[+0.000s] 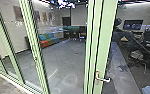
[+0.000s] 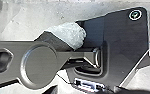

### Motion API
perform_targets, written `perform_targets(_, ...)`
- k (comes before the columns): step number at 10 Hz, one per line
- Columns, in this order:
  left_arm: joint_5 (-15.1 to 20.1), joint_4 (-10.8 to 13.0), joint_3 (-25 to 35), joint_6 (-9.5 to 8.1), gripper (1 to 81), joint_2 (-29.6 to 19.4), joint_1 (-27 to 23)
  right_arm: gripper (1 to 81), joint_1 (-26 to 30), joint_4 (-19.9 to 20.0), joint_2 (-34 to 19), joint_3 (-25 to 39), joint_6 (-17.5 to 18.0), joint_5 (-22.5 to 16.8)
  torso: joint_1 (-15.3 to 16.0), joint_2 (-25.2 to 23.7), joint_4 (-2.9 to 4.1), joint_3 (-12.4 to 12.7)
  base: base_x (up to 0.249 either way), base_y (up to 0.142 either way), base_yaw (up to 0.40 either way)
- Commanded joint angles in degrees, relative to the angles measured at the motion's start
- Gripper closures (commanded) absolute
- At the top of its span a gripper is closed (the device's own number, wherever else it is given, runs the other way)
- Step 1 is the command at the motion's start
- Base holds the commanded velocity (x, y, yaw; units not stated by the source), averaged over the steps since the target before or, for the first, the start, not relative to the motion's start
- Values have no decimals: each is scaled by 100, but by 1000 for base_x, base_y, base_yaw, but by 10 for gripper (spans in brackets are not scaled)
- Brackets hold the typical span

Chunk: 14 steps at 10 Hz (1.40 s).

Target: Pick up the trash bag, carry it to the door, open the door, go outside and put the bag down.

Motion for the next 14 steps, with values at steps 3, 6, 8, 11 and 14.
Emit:
perform_targets(3,412,23,29,-7,811,7,-256,10,615,85,-1549,1933,-15,-247,0,0,0,0,0,0,0)
perform_targets(6,403,23,29,-7,811,7,-247,10,1002,252,-2331,2733,-15,-247,0,0,0,0,0,0,0)
perform_targets(8,403,23,29,-7,811,16,-247,10,1274,402,-2848,3162,-15,-256,0,0,0,0,0,0,0)
perform_targets(11,403,-3,21,-7,811,-1,-230,10,2019,692,-3552,3867,-15,-467,0,0,0,0,0,0,0)
perform_targets(14,394,-39,29,-16,811,7,-229,10,2740,1235,-4035,4209,-15,-923,0,0,0,0,0,0,0)
